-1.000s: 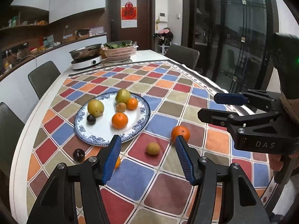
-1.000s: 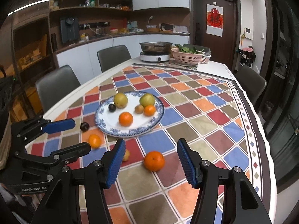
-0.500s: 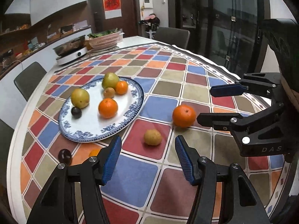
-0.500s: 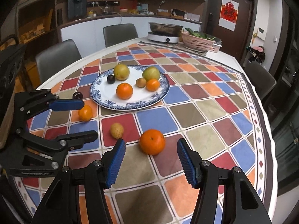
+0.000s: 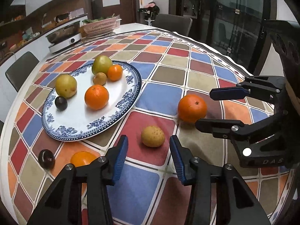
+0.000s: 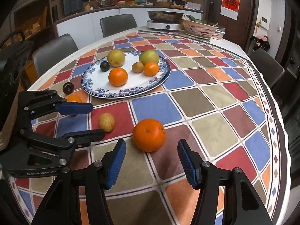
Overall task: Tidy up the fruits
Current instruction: 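Close the right tool on the orange while the left tool grasps the small kiwi, then lift and carry the orange in the right tool while the left tool carries the kiwi over the plate, then open the right tool over the plate while the left tool releases the kiwi there, then move the right tool to another mandarin orange while the left tool approaches a dark plum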
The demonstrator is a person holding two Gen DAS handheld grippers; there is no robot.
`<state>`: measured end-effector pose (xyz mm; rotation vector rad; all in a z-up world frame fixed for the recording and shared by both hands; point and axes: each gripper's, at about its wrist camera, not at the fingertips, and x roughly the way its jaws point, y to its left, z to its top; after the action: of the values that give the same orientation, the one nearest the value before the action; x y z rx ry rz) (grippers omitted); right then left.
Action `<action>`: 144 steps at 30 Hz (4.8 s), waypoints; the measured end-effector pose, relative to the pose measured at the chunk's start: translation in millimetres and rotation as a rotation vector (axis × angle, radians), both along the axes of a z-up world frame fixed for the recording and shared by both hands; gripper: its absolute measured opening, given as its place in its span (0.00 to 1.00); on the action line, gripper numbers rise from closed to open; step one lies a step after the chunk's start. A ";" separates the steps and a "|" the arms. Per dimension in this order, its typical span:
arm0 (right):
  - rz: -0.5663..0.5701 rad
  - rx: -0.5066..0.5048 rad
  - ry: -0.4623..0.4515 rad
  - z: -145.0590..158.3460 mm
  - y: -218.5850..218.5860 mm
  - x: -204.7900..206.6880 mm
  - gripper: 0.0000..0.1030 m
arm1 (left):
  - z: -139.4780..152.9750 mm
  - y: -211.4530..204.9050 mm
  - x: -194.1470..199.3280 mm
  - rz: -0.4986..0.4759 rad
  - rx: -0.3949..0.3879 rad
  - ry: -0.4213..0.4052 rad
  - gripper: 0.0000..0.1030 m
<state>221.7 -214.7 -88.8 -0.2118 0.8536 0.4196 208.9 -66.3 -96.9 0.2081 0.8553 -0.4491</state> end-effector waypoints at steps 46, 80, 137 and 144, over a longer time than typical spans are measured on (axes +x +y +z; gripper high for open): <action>-0.094 0.207 -0.031 40.4 9.0 -14.3 0.41 | 53.5 38.4 -30.9 0.162 -0.112 -0.055 0.28; -0.059 0.279 -0.141 115.2 51.7 11.1 0.41 | 131.4 81.1 10.6 0.163 -0.186 -0.188 0.28; -0.159 0.195 0.076 30.3 62.1 126.3 0.42 | 61.3 73.8 146.5 0.141 0.027 0.040 0.40; -0.158 0.212 0.017 56.0 60.8 99.4 0.42 | 90.5 83.0 109.3 0.157 -0.007 -0.017 0.40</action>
<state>321.2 -153.9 -32.8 0.0546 0.8295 0.3609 318.2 16.7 -6.4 0.1371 0.8466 -0.3034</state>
